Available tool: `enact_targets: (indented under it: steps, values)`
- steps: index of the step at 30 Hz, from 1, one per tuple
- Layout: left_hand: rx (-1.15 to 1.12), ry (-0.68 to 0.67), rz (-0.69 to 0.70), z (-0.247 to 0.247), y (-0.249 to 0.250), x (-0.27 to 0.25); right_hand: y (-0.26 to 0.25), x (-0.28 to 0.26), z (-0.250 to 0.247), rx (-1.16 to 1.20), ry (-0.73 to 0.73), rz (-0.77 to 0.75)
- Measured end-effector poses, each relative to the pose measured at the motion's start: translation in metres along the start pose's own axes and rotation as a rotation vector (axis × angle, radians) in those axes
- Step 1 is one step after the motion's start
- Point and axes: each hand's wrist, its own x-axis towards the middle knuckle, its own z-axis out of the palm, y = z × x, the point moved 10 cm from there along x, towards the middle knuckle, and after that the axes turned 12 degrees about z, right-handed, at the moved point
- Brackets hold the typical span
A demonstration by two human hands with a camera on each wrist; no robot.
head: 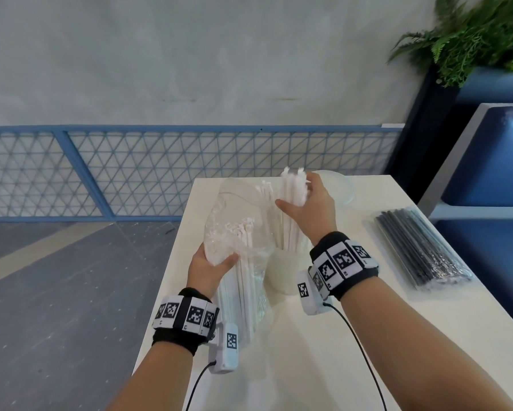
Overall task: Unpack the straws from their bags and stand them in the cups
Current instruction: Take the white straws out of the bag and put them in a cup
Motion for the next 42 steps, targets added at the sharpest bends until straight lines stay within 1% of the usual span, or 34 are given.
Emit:
enact_targets:
  steps: [3, 6, 8, 9, 10, 11, 13, 15, 17, 18, 20, 22, 25, 30, 32, 35, 39, 42]
  values:
    - [0.005, 0.001, -0.001, -0.001, -0.001, 0.0, -0.004, -0.004, -0.002, 0.072, 0.01, -0.045]
    - [0.008, 0.002, -0.007, -0.003, -0.003, 0.0, -0.004, -0.007, -0.001, 0.006, 0.047, -0.11]
    - [-0.002, 0.002, -0.007, -0.004, -0.002, -0.002, -0.011, -0.017, -0.008, -0.015, 0.148, -0.212]
    - [-0.01, 0.003, -0.004, -0.004, -0.002, -0.003, -0.017, -0.027, -0.013, 0.023, 0.208, -0.285]
    - [-0.023, 0.001, 0.003, -0.005, 0.0, -0.003, -0.023, -0.038, -0.015, 0.063, 0.234, -0.349]
    - [-0.039, -0.002, 0.011, -0.005, 0.001, -0.004, -0.028, -0.049, -0.009, 0.086, 0.197, -0.391]
    - [-0.065, -0.015, 0.029, -0.004, 0.005, -0.004, -0.028, -0.064, 0.019, 0.04, 0.011, -0.41]
    - [-0.062, -0.033, 0.048, -0.004, 0.008, -0.003, -0.014, -0.074, 0.051, -0.102, -0.151, -0.348]
    - [-0.071, -0.063, 0.048, -0.002, 0.007, -0.004, 0.002, -0.076, 0.068, -0.203, -0.211, -0.277]
    - [-0.083, -0.081, 0.041, -0.001, 0.006, -0.005, 0.006, -0.076, 0.071, -0.212, -0.225, -0.245]
    - [-0.102, -0.111, 0.023, 0.002, 0.005, -0.007, 0.009, -0.073, 0.073, -0.183, -0.253, -0.195]
    - [-0.1, -0.146, 0.011, 0.004, 0.004, -0.009, 0.014, -0.068, 0.077, -0.143, -0.314, -0.152]
    - [-0.073, -0.178, 0.013, 0.004, 0.003, -0.009, 0.021, -0.063, 0.083, -0.082, -0.397, -0.09]
    - [-0.095, -0.228, 0.032, 0.006, 0.005, -0.01, 0.031, -0.066, 0.095, 0.017, -0.508, -0.005]
    - [-0.098, -0.238, 0.036, 0.008, 0.005, -0.01, 0.035, -0.067, 0.102, 0.021, -0.516, 0.009]
    - [-0.066, -0.26, 0.043, 0.01, 0.006, -0.01, 0.04, -0.067, 0.109, -0.014, -0.488, 0.022]
    - [-0.047, -0.216, 0.05, 0.007, 0.005, -0.007, 0.044, -0.069, 0.111, 0.118, -0.503, 0.094]
    - [-0.044, -0.2, 0.03, 0.008, -0.001, -0.006, 0.049, -0.068, 0.112, 0.168, -0.471, 0.131]
